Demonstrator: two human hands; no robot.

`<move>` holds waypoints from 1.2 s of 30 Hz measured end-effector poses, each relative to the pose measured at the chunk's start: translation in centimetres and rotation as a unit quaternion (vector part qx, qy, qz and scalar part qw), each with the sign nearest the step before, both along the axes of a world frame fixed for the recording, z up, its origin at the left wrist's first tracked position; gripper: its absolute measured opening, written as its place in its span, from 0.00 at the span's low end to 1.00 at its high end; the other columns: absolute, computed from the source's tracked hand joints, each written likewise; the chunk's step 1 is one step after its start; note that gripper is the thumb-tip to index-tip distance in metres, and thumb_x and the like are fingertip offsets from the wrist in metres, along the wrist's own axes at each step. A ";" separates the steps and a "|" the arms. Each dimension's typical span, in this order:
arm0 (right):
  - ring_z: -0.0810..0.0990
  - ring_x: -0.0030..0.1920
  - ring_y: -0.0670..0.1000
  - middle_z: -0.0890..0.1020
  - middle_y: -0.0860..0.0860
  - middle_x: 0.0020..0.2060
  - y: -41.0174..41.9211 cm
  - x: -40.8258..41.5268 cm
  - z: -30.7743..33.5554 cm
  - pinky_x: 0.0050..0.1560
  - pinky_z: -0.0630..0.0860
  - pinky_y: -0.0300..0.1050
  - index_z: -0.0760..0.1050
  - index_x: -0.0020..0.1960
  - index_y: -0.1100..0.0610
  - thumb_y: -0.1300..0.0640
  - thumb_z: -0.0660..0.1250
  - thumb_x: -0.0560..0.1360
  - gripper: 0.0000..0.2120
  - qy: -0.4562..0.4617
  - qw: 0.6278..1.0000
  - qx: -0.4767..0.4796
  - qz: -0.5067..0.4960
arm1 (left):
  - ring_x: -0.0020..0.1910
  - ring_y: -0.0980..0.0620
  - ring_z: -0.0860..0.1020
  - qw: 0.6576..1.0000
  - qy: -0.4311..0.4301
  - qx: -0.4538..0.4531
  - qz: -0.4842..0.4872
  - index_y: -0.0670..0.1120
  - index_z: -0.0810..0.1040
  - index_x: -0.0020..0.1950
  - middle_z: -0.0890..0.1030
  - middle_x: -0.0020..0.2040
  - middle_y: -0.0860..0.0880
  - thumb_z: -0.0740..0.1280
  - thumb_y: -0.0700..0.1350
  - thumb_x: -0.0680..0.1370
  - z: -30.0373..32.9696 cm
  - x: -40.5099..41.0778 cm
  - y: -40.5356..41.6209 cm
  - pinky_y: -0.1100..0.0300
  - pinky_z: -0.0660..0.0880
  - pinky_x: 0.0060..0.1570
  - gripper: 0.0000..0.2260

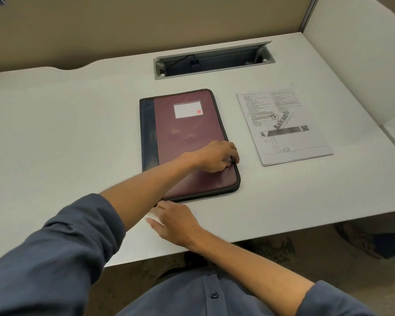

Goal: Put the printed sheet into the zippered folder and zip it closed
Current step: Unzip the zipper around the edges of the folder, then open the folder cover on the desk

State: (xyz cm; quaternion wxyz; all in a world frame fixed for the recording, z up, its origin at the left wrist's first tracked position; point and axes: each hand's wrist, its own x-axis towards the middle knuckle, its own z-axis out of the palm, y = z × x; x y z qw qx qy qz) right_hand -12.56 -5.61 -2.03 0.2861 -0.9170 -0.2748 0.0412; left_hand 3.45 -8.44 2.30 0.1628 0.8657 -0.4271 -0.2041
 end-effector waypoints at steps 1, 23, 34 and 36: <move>0.78 0.42 0.55 0.80 0.54 0.43 -0.8 0.2 0.0 0.38 0.77 0.53 0.78 0.50 0.60 0.51 0.59 0.80 0.14 -0.006 1.000 0.011 -0.011 | 0.63 0.47 0.72 1.000 -0.011 -0.014 0.003 0.46 0.79 0.61 0.75 0.62 0.46 0.63 0.39 0.77 -0.2 0.0 0.4 0.51 0.66 0.64 0.14; 0.81 0.51 0.48 0.83 0.49 0.48 -15.5 8.0 0.9 0.52 0.73 0.41 0.80 0.56 0.55 0.51 0.71 0.71 0.15 0.161 0.854 0.181 -0.461 | 0.76 0.45 0.58 0.872 -0.055 -0.095 0.478 0.51 0.63 0.75 0.56 0.78 0.44 0.63 0.56 0.79 -5.2 -3.7 16.1 0.47 0.60 0.71 0.26; 0.80 0.49 0.39 0.83 0.40 0.47 -10.9 7.2 9.8 0.50 0.78 0.36 0.80 0.54 0.49 0.56 0.73 0.72 0.11 0.051 0.833 0.386 -0.393 | 0.56 0.45 0.78 0.857 -0.056 -0.029 0.512 0.51 0.73 0.65 0.80 0.59 0.50 0.44 0.77 0.70 4.2 -2.7 11.9 0.49 0.73 0.54 0.39; 0.79 0.50 0.37 0.83 0.40 0.48 -9.7 7.2 11.5 0.49 0.75 0.30 0.80 0.56 0.48 0.56 0.73 0.72 0.12 0.029 0.851 0.389 -0.353 | 0.56 0.45 0.79 0.852 -0.059 -0.065 0.517 0.52 0.72 0.67 0.81 0.60 0.50 0.43 0.79 0.68 7.2 -2.4 10.2 0.49 0.72 0.55 0.43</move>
